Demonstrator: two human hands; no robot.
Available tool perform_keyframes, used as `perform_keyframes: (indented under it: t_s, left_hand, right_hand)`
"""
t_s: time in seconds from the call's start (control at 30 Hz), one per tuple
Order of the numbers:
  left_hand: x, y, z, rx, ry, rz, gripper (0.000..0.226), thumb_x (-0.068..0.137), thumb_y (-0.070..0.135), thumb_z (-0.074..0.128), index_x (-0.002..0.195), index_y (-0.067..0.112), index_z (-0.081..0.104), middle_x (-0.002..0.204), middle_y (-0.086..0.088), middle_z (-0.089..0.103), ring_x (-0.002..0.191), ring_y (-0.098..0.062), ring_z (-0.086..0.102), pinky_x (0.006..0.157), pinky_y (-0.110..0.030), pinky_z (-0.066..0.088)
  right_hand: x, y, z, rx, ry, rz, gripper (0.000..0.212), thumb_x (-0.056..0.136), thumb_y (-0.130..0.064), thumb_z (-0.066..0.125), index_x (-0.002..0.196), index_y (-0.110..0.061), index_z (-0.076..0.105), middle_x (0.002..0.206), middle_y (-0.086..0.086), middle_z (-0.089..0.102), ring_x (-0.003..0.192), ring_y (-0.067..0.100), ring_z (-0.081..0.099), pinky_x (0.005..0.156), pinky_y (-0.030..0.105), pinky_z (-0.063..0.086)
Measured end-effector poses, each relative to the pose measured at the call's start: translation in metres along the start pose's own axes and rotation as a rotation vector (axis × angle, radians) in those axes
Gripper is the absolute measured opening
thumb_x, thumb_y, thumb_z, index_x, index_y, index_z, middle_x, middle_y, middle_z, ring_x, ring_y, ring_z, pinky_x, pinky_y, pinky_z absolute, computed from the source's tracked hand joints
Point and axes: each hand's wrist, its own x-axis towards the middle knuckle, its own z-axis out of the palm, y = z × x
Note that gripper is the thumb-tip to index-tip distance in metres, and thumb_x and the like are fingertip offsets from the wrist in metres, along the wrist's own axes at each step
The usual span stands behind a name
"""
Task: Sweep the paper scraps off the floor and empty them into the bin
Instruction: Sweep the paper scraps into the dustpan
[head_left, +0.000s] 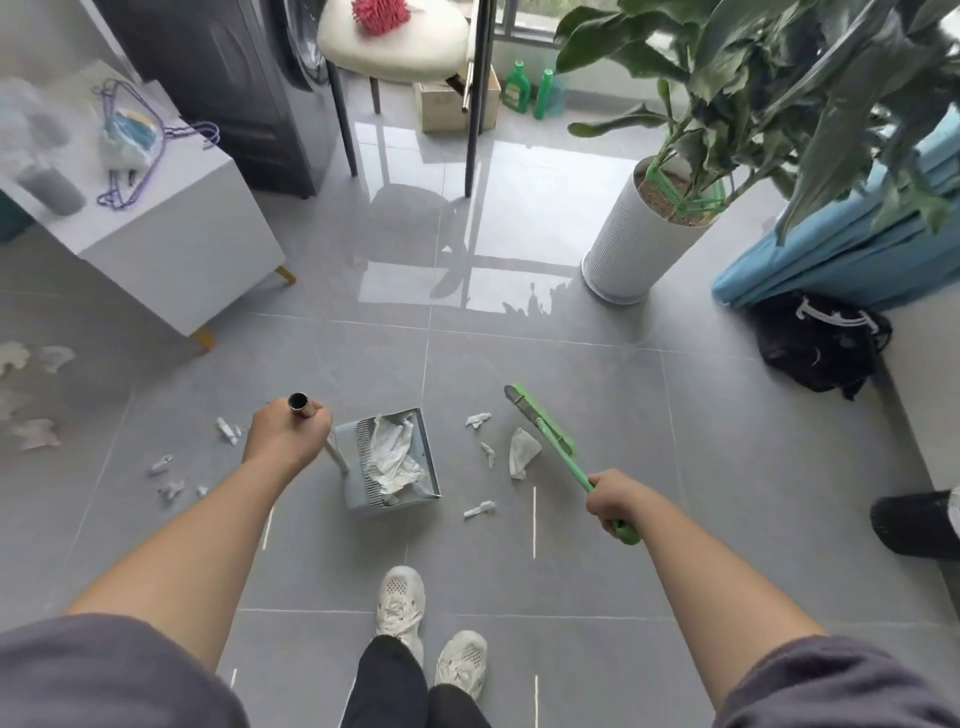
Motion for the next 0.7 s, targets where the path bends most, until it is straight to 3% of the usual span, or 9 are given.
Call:
perform_keyframes:
  t_s: [0.1,0.23,0.33,0.4,0.47,0.53,0.63,0.7]
  left_hand:
    - [-0.005,-0.021,-0.011,0.029,0.021,-0.011,0.024,0.085,0.015,0.052,0.084,0.001,0.072,0.095,-0.018,0.07,0.092,-0.036,0.059,0.077,-0.032,0.044]
    - [-0.002,-0.051,-0.025,0.055,0.043,-0.046,0.03,0.087,0.02,0.049,0.084,0.002,0.073,0.092,-0.016,0.072,0.075,-0.032,0.06,0.065,-0.03,0.046]
    - [0.002,-0.073,-0.031,0.048,0.027,-0.092,0.03,0.089,0.021,0.048,0.087,0.004,0.073,0.092,-0.011,0.07,0.062,-0.019,0.059,0.058,-0.025,0.044]
    - [0.007,-0.09,-0.034,0.069,0.029,-0.099,0.03,0.087,0.025,0.048,0.084,0.008,0.073,0.09,-0.012,0.071,0.076,-0.028,0.063,0.071,-0.032,0.052]
    - [0.012,-0.102,-0.035,0.08,0.014,-0.106,0.033,0.086,0.028,0.047,0.083,0.009,0.074,0.089,-0.014,0.071,0.087,-0.035,0.062,0.079,-0.037,0.055]
    - [0.019,-0.116,-0.036,0.081,0.0,-0.138,0.037,0.081,0.032,0.044,0.082,0.01,0.073,0.087,-0.014,0.071,0.087,-0.035,0.063,0.08,-0.038,0.056]
    - [0.028,-0.125,-0.037,0.111,-0.012,-0.129,0.039,0.076,0.034,0.041,0.083,0.011,0.072,0.087,-0.013,0.071,0.087,-0.035,0.063,0.082,-0.039,0.056]
    - [0.03,-0.12,-0.038,0.115,-0.048,-0.085,0.035,0.08,0.029,0.043,0.082,0.01,0.072,0.084,-0.014,0.07,0.085,-0.035,0.062,0.077,-0.036,0.055]
  right_hand:
    - [0.013,0.012,0.018,-0.025,0.025,0.039,0.042,0.084,0.001,0.034,0.12,0.002,0.055,0.063,0.013,0.051,0.053,0.025,0.053,0.044,0.03,0.042]
    - [0.024,0.005,0.039,-0.018,0.009,0.073,0.041,0.085,0.001,0.035,0.121,0.002,0.054,0.065,0.013,0.049,0.055,0.024,0.049,0.046,0.028,0.038]
    - [0.027,-0.016,0.051,-0.064,-0.019,0.073,0.034,0.088,-0.003,0.035,0.114,-0.003,0.058,0.063,0.008,0.051,0.053,0.021,0.048,0.049,0.024,0.038]
    - [0.029,-0.034,0.062,-0.085,-0.024,0.061,0.028,0.086,-0.004,0.037,0.103,-0.004,0.06,0.066,0.008,0.057,0.06,0.022,0.055,0.058,0.025,0.044]
    - [0.029,-0.048,0.075,-0.114,-0.035,0.051,0.029,0.087,-0.003,0.037,0.104,-0.003,0.061,0.075,0.01,0.063,0.065,0.022,0.056,0.063,0.026,0.045]
    - [0.027,-0.062,0.089,-0.153,-0.046,0.032,0.03,0.089,-0.002,0.036,0.107,-0.002,0.06,0.084,0.014,0.066,0.068,0.024,0.057,0.066,0.028,0.045]
    - [0.021,-0.072,0.109,-0.166,-0.066,0.031,0.037,0.09,-0.003,0.035,0.119,0.006,0.057,0.068,0.009,0.057,0.071,0.026,0.055,0.066,0.03,0.045]
    - [0.015,-0.077,0.124,-0.176,-0.084,0.026,0.034,0.092,-0.004,0.035,0.115,0.005,0.058,0.08,0.011,0.066,0.08,0.029,0.061,0.067,0.033,0.049]
